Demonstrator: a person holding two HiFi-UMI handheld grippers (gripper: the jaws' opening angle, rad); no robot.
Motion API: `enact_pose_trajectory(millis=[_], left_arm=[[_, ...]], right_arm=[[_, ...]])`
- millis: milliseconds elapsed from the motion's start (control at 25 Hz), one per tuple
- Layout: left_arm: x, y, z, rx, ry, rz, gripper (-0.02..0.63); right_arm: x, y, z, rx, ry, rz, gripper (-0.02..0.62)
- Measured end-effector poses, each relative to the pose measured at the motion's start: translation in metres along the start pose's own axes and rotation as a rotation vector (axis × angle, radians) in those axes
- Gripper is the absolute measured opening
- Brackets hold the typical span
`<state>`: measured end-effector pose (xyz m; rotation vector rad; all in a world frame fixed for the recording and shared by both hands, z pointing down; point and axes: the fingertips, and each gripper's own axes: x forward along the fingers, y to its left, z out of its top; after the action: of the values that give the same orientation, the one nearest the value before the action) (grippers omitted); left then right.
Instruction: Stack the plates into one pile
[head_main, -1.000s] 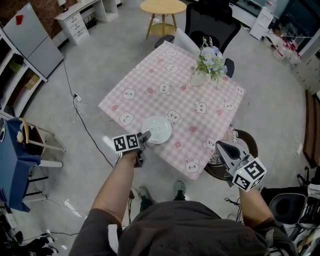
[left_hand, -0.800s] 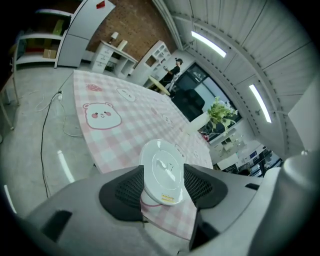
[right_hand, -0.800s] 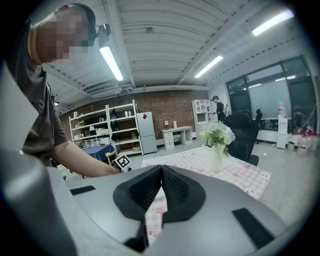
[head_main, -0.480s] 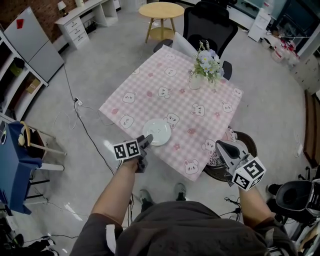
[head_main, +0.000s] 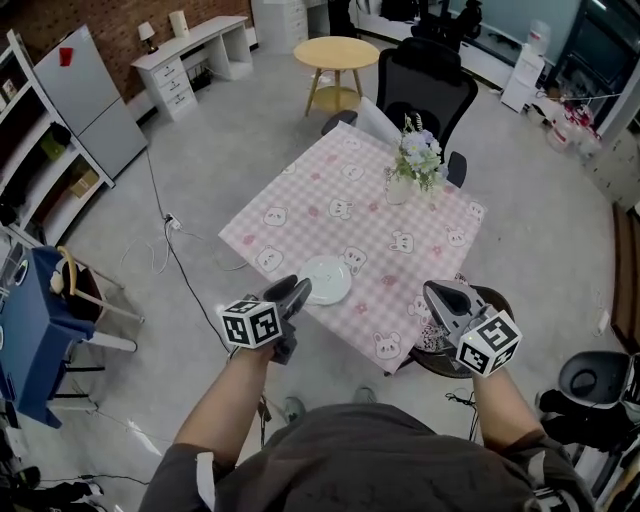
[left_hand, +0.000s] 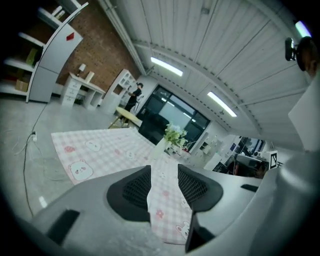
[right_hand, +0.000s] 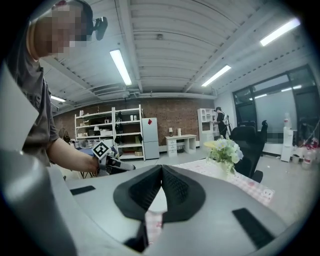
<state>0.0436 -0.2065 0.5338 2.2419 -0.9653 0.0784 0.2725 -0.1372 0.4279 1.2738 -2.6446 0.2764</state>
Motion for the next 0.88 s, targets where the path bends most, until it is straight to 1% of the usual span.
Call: enact_pose_trajectory(millis=[160,240,400,520,680,880], left_arm=[[-0.035,-0.030,0.036,0.086,-0.081,-0.034,0.139],[-0.055,-0.044,0.055,0.144,-0.124,-0.041,0.123],[-0.094,-0.063,0.084,0.284,-0.203,-0.011,0.092],[-0.123,-0.072,0.094,0.362,-0.246,0.018,0.070],[-0.152,-0.078,0.098,0.401,-0.288,0.047,0.037],[-0.182,-0.081,0.099,0.395,-0.353,0.069,0.008]], right_arm=[[0.008,0.010,0.016,-0.026,-0.019,0.020,-0.006],[0.014,0.016,0.024,-0.038,-0.028,0.032,-0.006],[0.024,0.030,0.040,-0.060,-0.041,0.059,-0.006],[0.030,0.041,0.052,-0.074,-0.050,0.074,-0.006],[0.035,0.052,0.061,-0.093,-0.056,0.089,-0.006],[0.039,0.067,0.069,-0.113,-0.066,0.109,-0.006]])
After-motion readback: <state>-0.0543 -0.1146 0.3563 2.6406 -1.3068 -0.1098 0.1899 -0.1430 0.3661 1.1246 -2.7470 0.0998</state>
